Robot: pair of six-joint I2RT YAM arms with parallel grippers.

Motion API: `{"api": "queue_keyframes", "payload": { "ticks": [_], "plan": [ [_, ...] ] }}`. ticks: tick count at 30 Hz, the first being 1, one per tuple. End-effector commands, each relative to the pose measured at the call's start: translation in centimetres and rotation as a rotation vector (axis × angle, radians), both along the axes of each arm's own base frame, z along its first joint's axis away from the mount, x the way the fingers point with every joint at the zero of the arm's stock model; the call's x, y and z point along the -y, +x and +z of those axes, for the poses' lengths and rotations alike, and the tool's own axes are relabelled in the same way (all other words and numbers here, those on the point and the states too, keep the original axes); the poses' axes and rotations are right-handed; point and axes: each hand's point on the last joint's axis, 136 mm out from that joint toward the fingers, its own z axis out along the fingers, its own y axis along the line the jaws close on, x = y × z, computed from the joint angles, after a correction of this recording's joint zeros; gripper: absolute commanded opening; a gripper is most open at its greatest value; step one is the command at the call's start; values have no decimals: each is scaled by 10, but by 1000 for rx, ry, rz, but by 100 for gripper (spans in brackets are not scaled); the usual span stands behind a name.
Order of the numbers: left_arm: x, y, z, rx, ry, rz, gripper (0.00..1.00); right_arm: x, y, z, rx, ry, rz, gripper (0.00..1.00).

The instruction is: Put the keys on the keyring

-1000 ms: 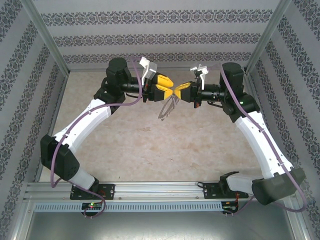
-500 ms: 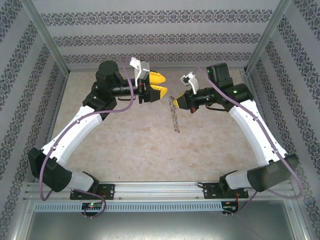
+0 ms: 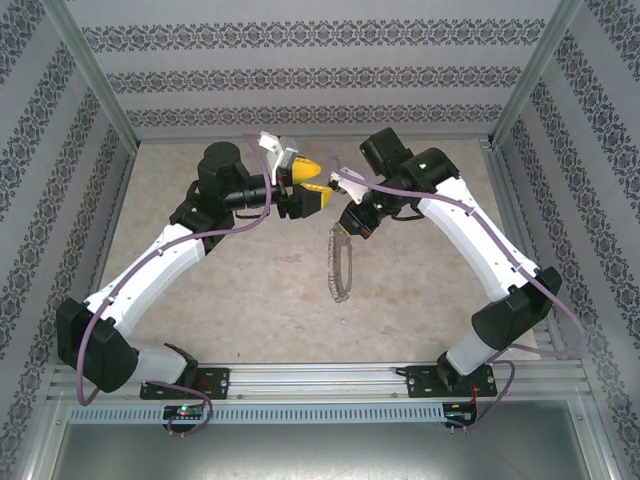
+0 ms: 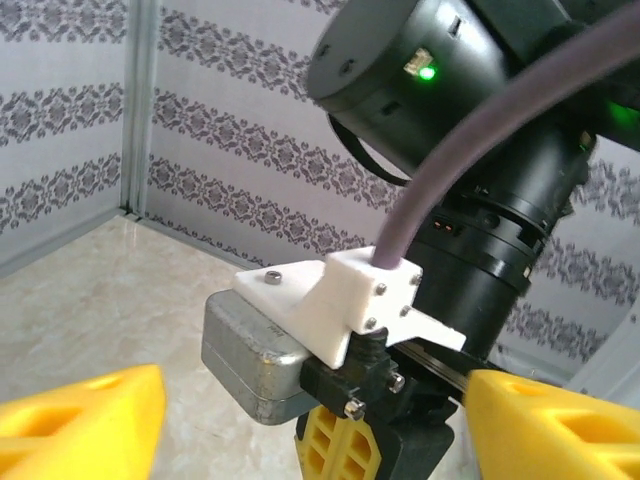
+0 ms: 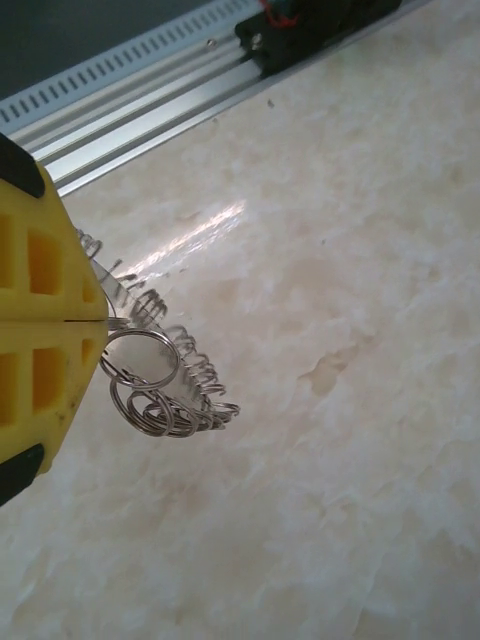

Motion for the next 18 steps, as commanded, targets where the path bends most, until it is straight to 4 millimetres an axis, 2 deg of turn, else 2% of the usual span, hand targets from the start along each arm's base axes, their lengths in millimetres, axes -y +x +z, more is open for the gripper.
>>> {"api": "queue_keyframes", "payload": {
  "ticks": [1, 2, 6, 9, 14, 18],
  "plan": [
    [-14, 0, 24, 36, -76, 74, 95, 8, -1, 3, 43, -89, 15, 0],
    [-15, -1, 24, 35, -80, 82, 100, 8, -1, -1, 41, -115, 24, 0],
    [-19, -2, 24, 40, -78, 97, 100, 16, 6, -17, 42, -247, 15, 0],
    [-26, 5, 25, 23, -101, 168, 100, 14, 17, -19, 50, -255, -13, 0],
    [-29, 8, 30, -49, -135, 194, 100, 2, 34, 1, 82, -131, -65, 0],
    [-30, 12, 31, -134, -234, 203, 100, -4, 52, 19, 120, -55, -128, 0]
  ]
}}
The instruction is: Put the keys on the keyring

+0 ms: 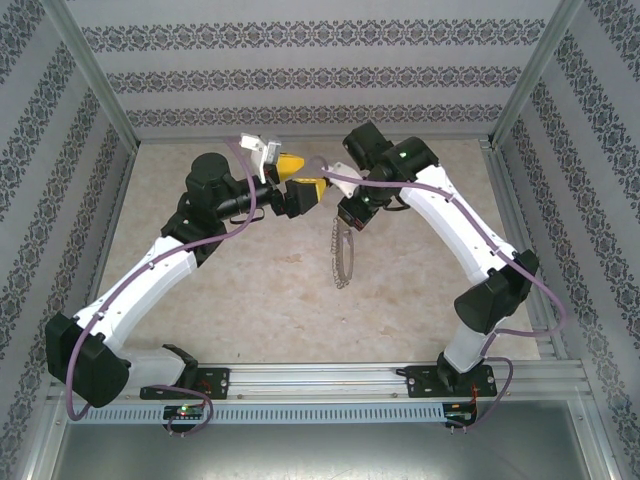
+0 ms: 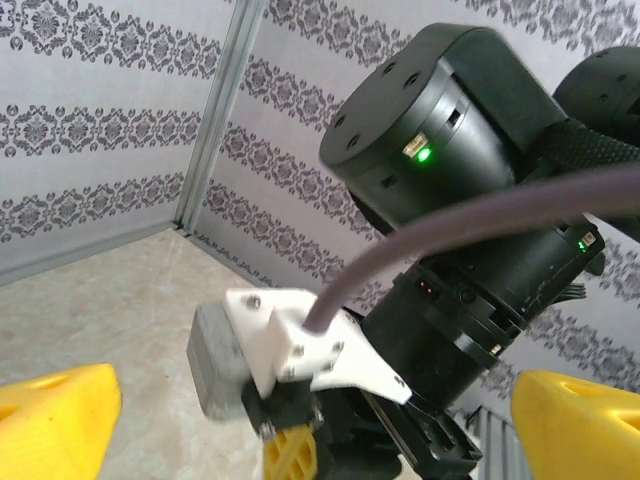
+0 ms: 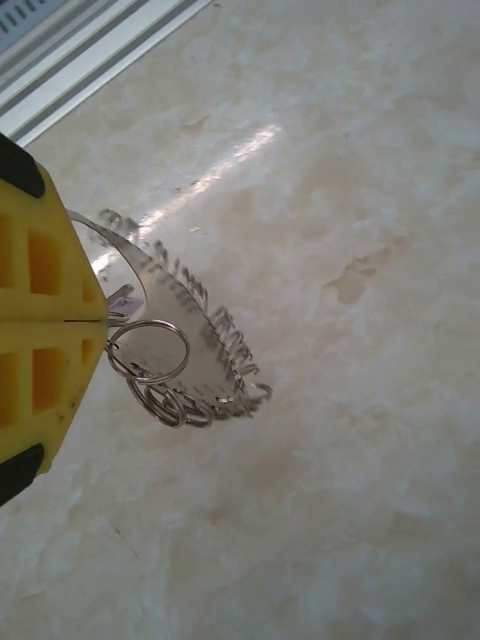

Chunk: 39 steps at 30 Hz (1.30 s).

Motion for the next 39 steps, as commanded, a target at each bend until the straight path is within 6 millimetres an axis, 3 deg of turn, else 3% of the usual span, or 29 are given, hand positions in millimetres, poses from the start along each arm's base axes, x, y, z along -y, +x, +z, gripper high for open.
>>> {"api": "queue_keyframes", "payload": {
  "ticks": [1, 8, 16, 24, 31, 39],
  "plan": [
    [-10, 5, 18, -59, -150, 50, 100, -10, 21, 32, 80, 112, -72, 0],
    [-12, 28, -6, -311, -343, 122, 100, -14, 60, 53, 107, 242, -229, 0],
    [-28, 43, -38, -560, -528, 259, 100, -2, 111, 74, 149, 402, -433, 0],
    [-28, 55, -72, -788, -690, 311, 100, 7, 151, 77, 143, 547, -598, 0],
    [-12, 64, -109, -1019, -840, 316, 96, 4, 170, 68, 114, 617, -680, 0],
    [16, 75, -137, -1139, -969, 294, 93, -3, 171, 66, 101, 643, -687, 0]
  ]
}}
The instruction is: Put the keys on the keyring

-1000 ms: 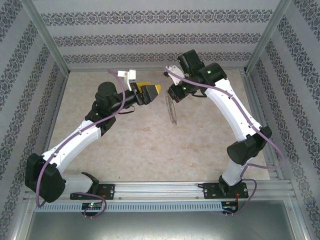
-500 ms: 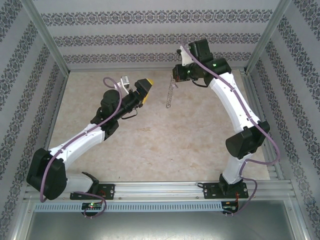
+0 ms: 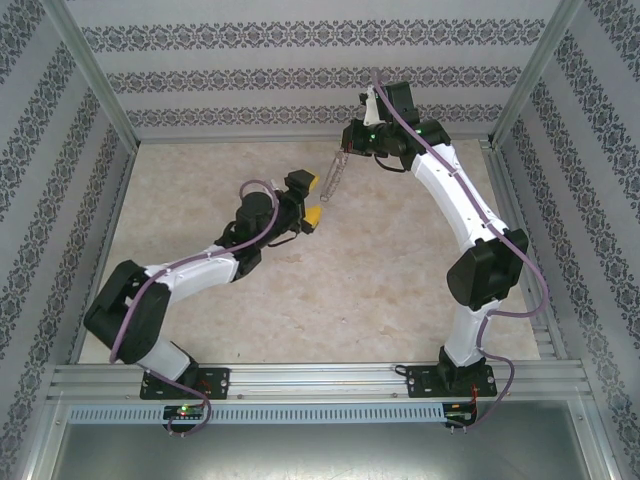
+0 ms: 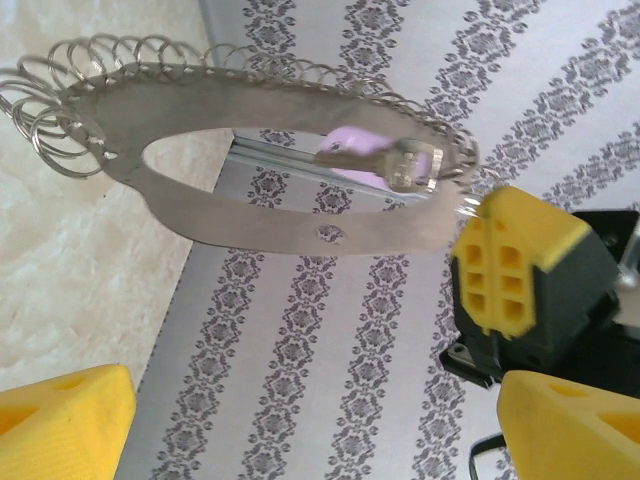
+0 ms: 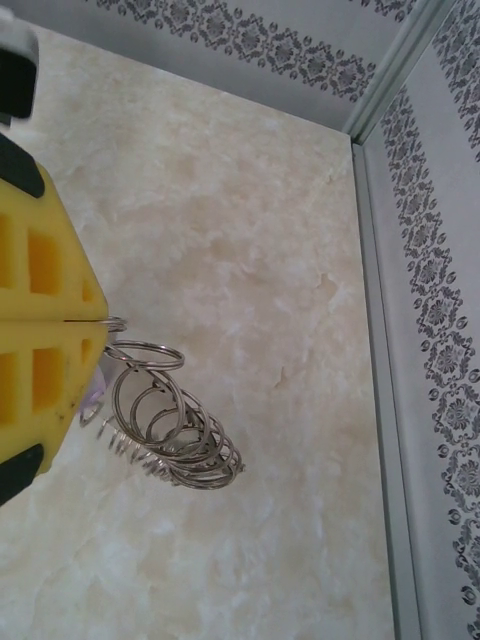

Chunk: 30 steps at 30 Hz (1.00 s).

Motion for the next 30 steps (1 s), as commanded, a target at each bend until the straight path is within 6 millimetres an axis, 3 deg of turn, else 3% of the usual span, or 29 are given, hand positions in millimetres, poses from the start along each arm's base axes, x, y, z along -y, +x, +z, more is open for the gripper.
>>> {"api": "queue_keyframes", "payload": {
  "ticks": [1, 9, 17, 23, 30],
  "plan": [
    [1, 7, 19, 22, -166, 65, 93, -11, 1, 20, 59, 58, 12, 0],
    [2, 26, 21, 55, -266, 151, 92, -11, -8, 25, 77, 63, 20, 0],
    [21, 38, 21, 60, -332, 145, 92, -12, -15, 30, 97, 73, 28, 0],
    [16, 45, 21, 86, -356, 191, 91, -13, -20, 32, 103, 76, 40, 0],
    [14, 53, 18, 99, -390, 225, 84, -14, -27, 33, 107, 83, 58, 0]
  ]
}}
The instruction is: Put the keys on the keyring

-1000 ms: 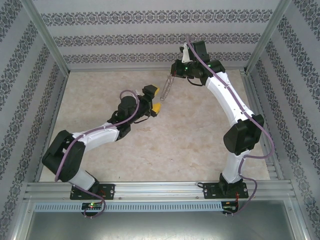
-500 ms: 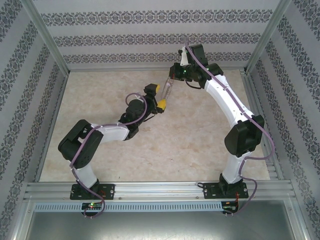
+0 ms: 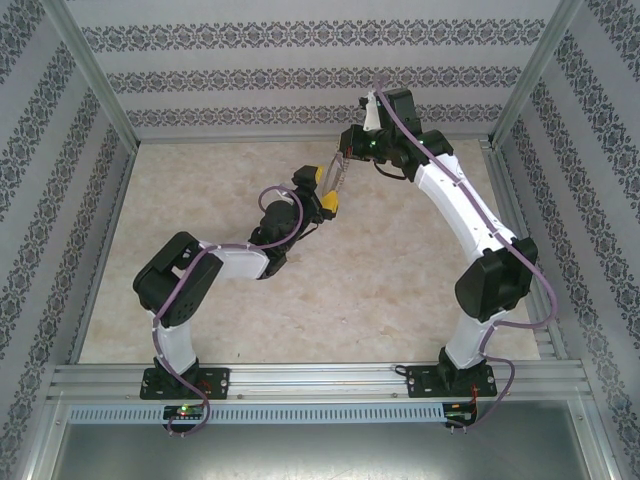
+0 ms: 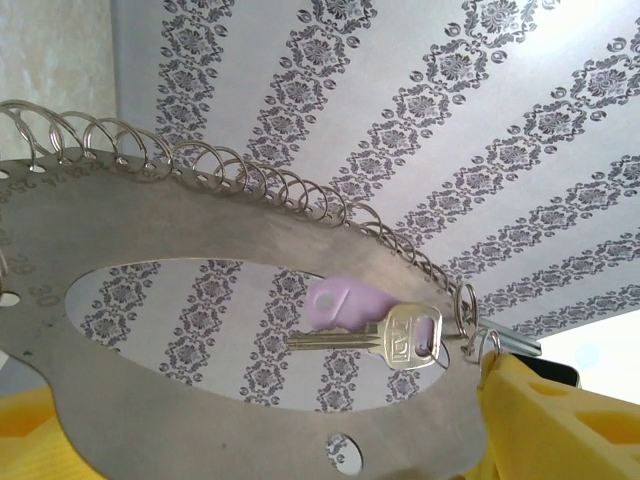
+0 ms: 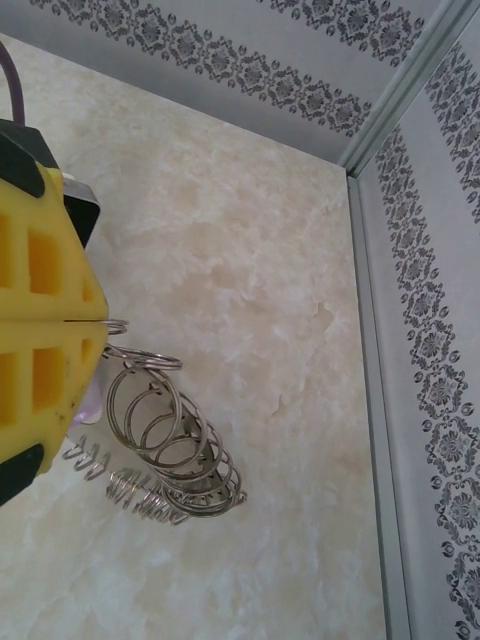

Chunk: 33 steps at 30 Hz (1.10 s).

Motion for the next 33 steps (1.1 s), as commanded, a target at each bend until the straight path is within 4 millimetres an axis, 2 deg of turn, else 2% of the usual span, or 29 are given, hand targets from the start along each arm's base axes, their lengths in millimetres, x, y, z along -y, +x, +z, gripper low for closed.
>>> {"api": "queue_keyframes", "payload": {
  "ticks": [1, 6, 17, 20, 24, 29, 33],
  "plan": [
    [0, 5, 27, 80, -95, 31, 82, -8, -11, 28, 66, 45, 36, 0],
    [-4, 10, 31, 104, -121, 61, 69, -8, -17, 29, 74, 42, 41, 0],
    [-18, 16, 35, 133, -119, 118, 29, -6, -30, 26, 77, 42, 58, 0],
    [-21, 17, 36, 143, -105, 124, 23, -5, -34, 25, 80, 41, 60, 0],
    [-25, 21, 46, 189, -57, 127, 0, -2, -40, 25, 83, 43, 59, 0],
    [-30, 28, 60, 253, 52, 116, 0, -3, -47, 24, 83, 69, 67, 0],
    [-26, 33, 83, 365, 154, 66, 0, -4, -55, 24, 87, 105, 75, 0]
  ]
}}
